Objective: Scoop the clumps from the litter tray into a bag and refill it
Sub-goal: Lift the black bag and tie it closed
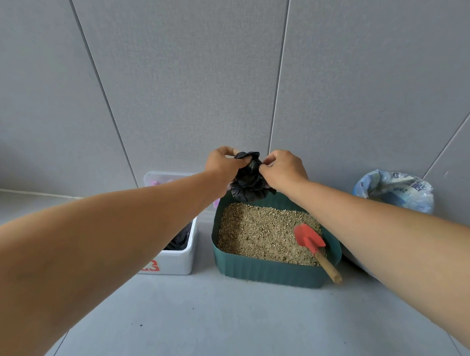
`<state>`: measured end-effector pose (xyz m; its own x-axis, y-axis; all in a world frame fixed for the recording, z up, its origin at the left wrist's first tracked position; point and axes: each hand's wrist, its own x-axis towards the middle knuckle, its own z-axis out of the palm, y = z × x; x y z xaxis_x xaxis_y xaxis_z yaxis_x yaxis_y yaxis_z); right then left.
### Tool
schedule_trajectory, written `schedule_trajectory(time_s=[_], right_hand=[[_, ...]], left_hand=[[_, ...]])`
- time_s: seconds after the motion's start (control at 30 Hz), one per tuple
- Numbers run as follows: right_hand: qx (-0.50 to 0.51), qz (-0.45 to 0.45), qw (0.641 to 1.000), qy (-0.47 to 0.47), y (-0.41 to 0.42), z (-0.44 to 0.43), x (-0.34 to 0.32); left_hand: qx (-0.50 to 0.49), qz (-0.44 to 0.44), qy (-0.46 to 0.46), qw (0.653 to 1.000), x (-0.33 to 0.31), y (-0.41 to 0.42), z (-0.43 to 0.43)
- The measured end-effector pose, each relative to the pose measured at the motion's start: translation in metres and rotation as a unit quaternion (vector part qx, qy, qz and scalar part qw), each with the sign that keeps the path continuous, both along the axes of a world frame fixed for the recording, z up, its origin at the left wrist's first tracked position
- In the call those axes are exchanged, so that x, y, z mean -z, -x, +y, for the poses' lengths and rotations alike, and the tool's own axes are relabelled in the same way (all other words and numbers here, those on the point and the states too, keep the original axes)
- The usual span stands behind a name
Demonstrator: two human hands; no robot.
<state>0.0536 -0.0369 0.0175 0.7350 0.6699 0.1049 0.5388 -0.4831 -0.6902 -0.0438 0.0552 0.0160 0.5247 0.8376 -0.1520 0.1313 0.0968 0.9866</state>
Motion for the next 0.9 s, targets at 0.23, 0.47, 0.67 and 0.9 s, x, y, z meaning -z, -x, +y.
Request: schedule_trajectory(time_s=[0.23,0.47,0.67,0.9], right_hand=[[-0.019,0.132,0.987,-0.092,0.003,-0.005,0.001],[0.005,0.275,0.954,-0.122,-0.006,-0.017,0.008],[0.021,0.257,0.96,-0.106,-0.009,-0.018,0.022],[-0.01,0.246,0.967,-0.07,-0.014,-0.019,0.047]], left_hand=[[0.036,-0.042,0.072,0.996,-0.001,-0.004,-0.007],[0.067,0.032,0.041,0.996,0.004,-0.012,-0.013],[0.082,0.13,-0.066,0.986,0.021,-0.021,-0.017],[0.064,0.148,-0.031,0.986,0.049,-0.032,-0.013]])
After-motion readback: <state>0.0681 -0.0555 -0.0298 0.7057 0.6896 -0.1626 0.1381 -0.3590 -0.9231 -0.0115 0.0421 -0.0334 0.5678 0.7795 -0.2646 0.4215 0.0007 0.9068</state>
